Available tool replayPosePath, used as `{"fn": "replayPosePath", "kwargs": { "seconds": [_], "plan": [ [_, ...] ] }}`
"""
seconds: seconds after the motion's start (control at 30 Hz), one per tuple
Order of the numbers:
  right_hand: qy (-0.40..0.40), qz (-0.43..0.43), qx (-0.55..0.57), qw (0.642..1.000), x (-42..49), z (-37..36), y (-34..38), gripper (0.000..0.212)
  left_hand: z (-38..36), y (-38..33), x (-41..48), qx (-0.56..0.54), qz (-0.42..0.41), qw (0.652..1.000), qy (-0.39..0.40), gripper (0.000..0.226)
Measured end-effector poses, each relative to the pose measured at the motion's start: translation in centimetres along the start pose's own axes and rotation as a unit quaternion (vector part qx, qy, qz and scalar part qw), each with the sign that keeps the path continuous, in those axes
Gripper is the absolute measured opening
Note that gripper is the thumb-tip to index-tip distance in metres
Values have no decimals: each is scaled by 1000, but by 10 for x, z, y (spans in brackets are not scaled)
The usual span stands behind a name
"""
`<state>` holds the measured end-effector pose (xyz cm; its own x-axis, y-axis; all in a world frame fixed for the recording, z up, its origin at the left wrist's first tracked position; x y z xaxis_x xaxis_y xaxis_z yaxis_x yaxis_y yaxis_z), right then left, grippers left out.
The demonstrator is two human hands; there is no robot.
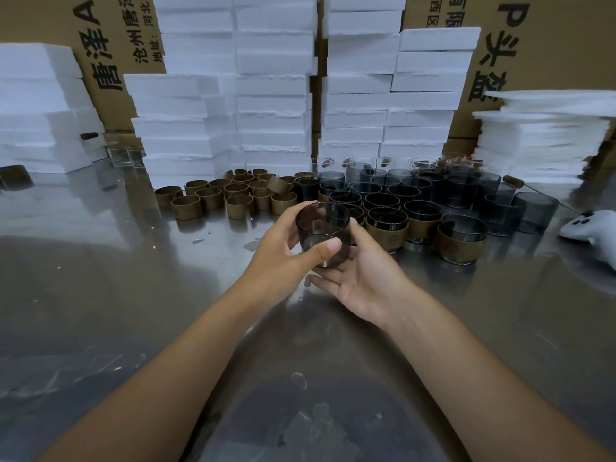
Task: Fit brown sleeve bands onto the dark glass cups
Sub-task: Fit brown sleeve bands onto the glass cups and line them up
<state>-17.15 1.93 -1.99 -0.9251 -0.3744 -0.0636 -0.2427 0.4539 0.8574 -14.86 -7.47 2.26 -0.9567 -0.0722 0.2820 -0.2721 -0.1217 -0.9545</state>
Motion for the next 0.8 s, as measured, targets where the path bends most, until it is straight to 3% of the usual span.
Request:
{"fn": "replayPosePath", "kwargs": {
  "seconds": [0.1,0.23,0.4,0.53,0.7,0.8],
  "plan": [
    [-25,30,-88,995,3,6,3,44,3,3,1,-37,20,999,-12,59],
    [-43,129,-191,972,2,5,19,41,12,17,5,-99,88,990,-50,55],
    [10,229,-263,937,-7,-9,29,35,0,18,5,-170,119,978,23,43],
    [7,228,-277,933,-8,-9,30,28,-4,17,5,-195,124,972,53,47],
    [-4,231,-273,934,-6,-7,29,27,-1,19,4,-235,130,963,32,43],
    [-6,217,-227,949,-5,-5,27,27,1,19,4,-245,136,960,25,31]
  ]
}}
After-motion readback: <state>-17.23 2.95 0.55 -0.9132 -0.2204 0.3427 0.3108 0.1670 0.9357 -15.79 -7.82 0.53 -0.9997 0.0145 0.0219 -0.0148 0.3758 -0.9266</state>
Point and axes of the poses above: each hand's wrist, its own x-axis towards the middle knuckle, its own z-axis out of the back of the hand, y = z × x, the point moved 8 cm from there along x, towards the middle knuckle, and after that the axes turned 9 degrees about z, right-handed, at the moved point
